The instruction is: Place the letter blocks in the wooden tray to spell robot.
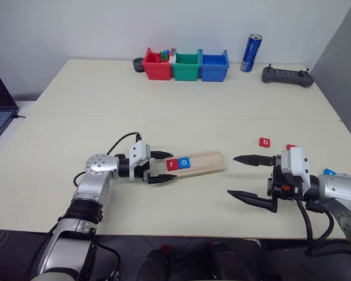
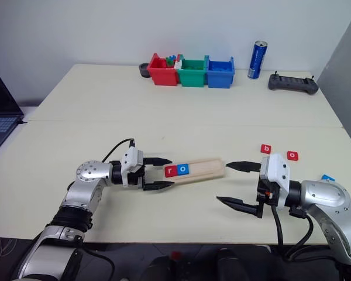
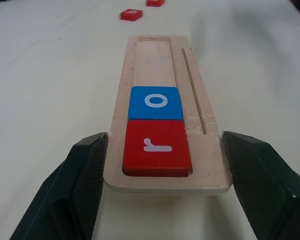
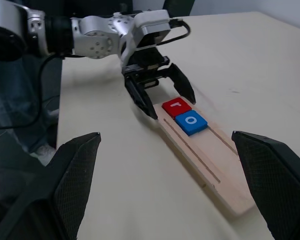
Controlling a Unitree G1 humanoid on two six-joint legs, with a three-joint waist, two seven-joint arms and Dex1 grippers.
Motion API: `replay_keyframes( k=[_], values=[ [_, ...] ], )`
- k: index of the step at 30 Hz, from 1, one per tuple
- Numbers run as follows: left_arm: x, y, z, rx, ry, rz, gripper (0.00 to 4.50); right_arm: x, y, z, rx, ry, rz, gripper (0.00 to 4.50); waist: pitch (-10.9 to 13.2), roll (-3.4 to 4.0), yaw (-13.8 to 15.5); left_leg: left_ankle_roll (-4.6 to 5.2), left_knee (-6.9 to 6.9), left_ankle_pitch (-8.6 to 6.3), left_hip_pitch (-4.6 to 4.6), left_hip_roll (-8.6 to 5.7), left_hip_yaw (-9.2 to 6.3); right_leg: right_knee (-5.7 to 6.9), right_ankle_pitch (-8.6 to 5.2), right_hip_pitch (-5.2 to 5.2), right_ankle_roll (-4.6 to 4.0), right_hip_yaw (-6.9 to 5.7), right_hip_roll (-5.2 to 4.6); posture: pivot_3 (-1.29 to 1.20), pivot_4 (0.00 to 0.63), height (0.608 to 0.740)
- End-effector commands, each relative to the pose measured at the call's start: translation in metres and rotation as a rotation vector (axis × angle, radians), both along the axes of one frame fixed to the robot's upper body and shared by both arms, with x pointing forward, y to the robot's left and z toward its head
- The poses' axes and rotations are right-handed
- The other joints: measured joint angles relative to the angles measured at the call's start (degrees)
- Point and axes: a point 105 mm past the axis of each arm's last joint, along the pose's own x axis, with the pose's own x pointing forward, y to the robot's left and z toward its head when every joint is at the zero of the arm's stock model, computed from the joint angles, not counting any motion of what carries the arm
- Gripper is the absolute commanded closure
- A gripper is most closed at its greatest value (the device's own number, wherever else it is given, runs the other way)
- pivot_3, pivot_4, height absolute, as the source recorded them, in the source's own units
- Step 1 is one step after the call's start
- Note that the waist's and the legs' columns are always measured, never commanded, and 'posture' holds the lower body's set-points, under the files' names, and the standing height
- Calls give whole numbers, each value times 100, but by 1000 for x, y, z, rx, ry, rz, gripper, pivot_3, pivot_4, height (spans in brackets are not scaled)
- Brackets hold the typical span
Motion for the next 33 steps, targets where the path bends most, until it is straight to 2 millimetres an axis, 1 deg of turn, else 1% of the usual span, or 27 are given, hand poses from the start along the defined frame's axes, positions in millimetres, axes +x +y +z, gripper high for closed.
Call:
replay_keyframes(
  k=[1,4,8,12,16,27,30,33],
  values=[
    [-6,-1,6,1,-27,-73,1179,3,2,9,8,-50,19,0,1,-2,-23,0,0,0,0,0,0,1,0,0,0,0,0,0,150,740],
    [-7,7,3,18,-24,-80,1179,9,0,12,19,-50,0,0,2,-4,-43,0,1,0,0,0,-1,3,0,0,0,0,0,0,150,740],
    [-7,18,0,49,-21,-83,1179,12,-5,8,-2,-48,-11,0,4,-7,-56,0,0,0,0,0,-5,3,0,0,-1,-3,0,0,150,740],
    [-7,24,0,51,-23,-80,1179,16,-6,9,-2,-54,-18,0,5,-8,-64,0,1,0,-2,0,-5,3,0,0,-1,-5,0,0,150,740],
    [-10,30,-4,57,-10,-85,1179,17,-8,10,-9,-58,-21,0,5,-8,-68,0,1,0,-2,0,-8,3,0,0,-1,-7,0,0,150,740],
    [-7,30,-12,49,-23,-45,1179,20,-7,12,-15,-61,-22,0,5,-8,-71,0,2,0,-2,0,-13,5,0,0,-1,-12,-1,0,150,740],
    [-5,26,-11,40,-24,-43,1179,19,-8,12,-15,-58,-24,0,5,-8,-70,0,2,0,-3,0,-13,5,0,0,-1,-13,-1,0,150,740],
    [2,23,-9,46,-33,-43,1179,19,-8,11,-17,-56,-25,0,5,-8,-69,0,3,0,-3,0,-14,5,0,0,-1,-14,-1,0,150,740]
  ],
)
